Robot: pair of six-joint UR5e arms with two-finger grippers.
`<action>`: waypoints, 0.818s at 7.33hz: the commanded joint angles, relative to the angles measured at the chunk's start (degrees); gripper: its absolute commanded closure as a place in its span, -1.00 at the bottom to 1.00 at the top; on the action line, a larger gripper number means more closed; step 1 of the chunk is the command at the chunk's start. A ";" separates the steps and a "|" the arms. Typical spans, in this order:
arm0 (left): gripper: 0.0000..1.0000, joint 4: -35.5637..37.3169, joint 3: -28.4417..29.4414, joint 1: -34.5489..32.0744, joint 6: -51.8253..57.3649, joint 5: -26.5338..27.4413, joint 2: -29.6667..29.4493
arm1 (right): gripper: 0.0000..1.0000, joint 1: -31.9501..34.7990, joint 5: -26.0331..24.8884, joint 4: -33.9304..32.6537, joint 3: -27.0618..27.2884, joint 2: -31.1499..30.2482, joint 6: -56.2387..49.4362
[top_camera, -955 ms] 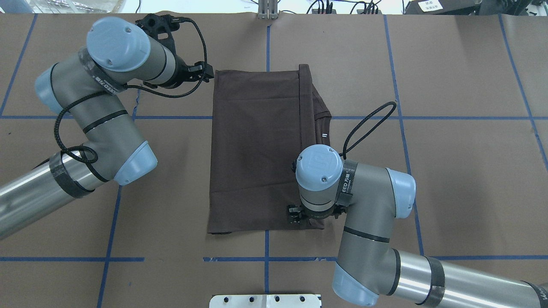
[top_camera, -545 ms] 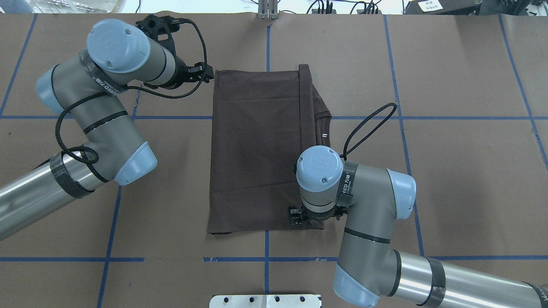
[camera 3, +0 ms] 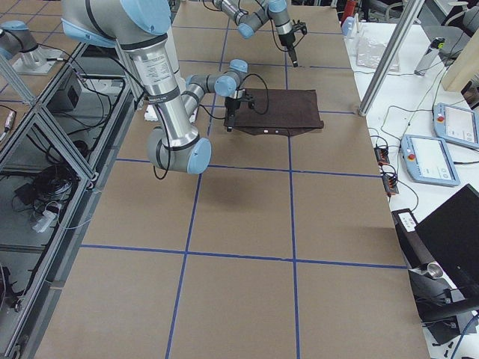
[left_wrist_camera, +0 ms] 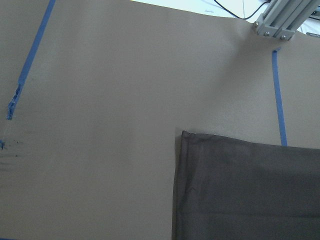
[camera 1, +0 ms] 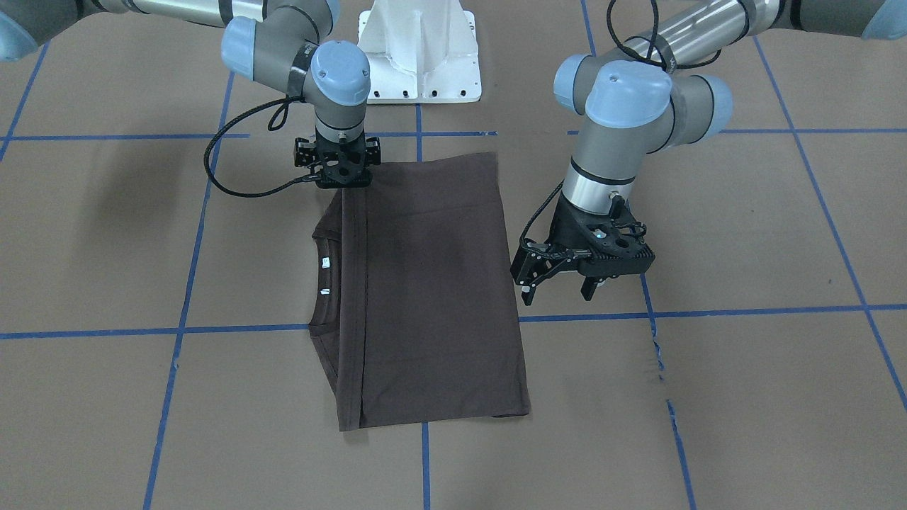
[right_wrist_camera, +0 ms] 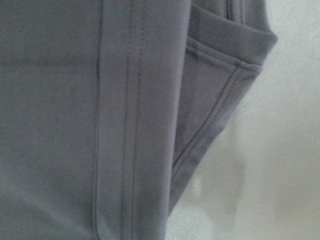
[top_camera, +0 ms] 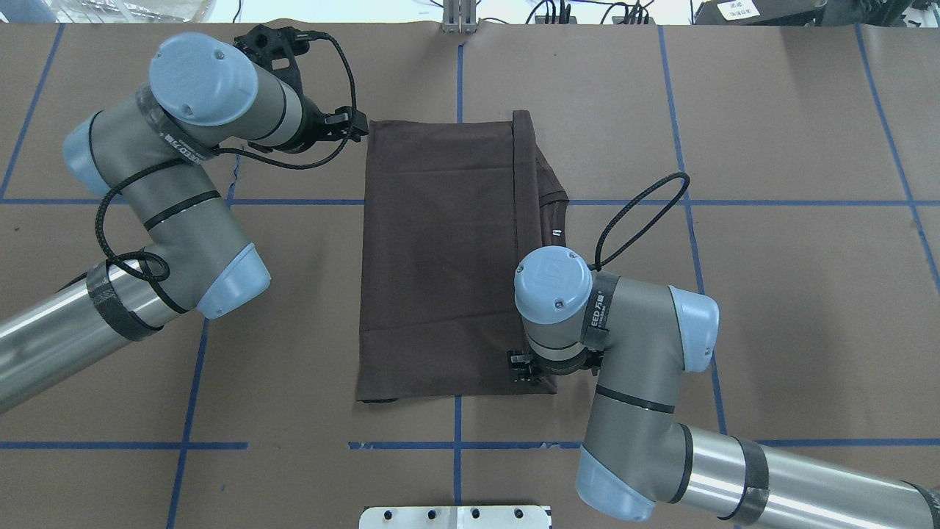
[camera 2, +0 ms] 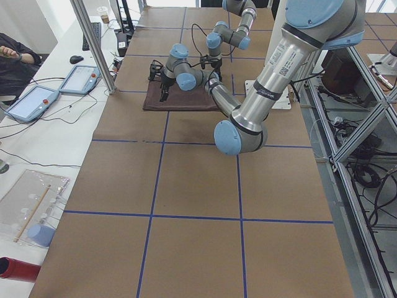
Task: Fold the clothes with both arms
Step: 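Fold the side edge inward with the right gripper and release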
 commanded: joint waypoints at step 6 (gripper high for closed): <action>-1.00 0.18 -0.06 0.26 0.07 -0.03 -0.11 | -1.00 2.61 -0.07 -2.09 8.64 -6.15 -1.17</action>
